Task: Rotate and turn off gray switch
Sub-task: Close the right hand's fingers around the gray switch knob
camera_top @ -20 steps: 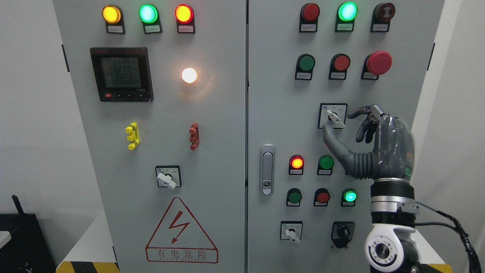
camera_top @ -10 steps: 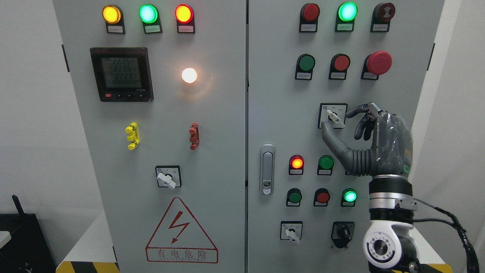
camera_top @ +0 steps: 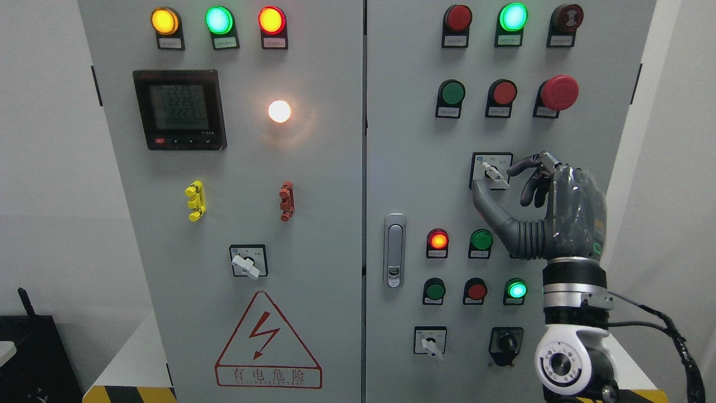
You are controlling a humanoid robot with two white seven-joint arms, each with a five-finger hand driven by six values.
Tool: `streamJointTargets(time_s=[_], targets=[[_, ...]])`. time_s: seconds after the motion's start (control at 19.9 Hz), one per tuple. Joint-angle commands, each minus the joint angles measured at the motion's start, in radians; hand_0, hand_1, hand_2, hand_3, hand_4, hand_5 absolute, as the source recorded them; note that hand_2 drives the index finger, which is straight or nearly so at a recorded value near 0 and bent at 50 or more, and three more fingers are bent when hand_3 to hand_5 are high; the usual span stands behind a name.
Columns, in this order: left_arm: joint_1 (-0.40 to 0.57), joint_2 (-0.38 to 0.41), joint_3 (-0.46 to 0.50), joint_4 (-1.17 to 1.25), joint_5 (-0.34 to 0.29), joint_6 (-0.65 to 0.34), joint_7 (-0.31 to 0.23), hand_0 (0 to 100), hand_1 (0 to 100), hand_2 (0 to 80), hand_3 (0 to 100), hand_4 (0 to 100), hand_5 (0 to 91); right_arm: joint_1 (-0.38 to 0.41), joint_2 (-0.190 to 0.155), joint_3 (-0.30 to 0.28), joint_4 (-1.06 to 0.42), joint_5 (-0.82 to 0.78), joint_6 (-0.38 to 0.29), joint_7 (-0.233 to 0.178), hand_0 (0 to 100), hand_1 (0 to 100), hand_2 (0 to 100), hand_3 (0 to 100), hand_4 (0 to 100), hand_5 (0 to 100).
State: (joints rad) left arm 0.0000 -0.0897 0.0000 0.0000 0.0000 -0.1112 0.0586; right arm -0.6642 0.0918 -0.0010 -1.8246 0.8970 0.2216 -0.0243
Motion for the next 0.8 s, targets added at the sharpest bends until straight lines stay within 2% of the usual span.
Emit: streamJointTargets(time_s=[0.0,0.75], targets=[[-0.009,0.001,0.008,-0.025,0.020,-0.001,0.000,12,39,0.0,0,0,0.0,-0.003,0.000,-0.002,0.004,0.000,0.011,0.001,8,43,55,91,97,100],[-0.009,-0.001,0.008,-0.025,0.020,-0.001,0.000,12,39,0.0,0,0,0.0,-0.018,0.000,0.013,0.021,0.023,0.016,0.004,9,44,55,91,97,100]])
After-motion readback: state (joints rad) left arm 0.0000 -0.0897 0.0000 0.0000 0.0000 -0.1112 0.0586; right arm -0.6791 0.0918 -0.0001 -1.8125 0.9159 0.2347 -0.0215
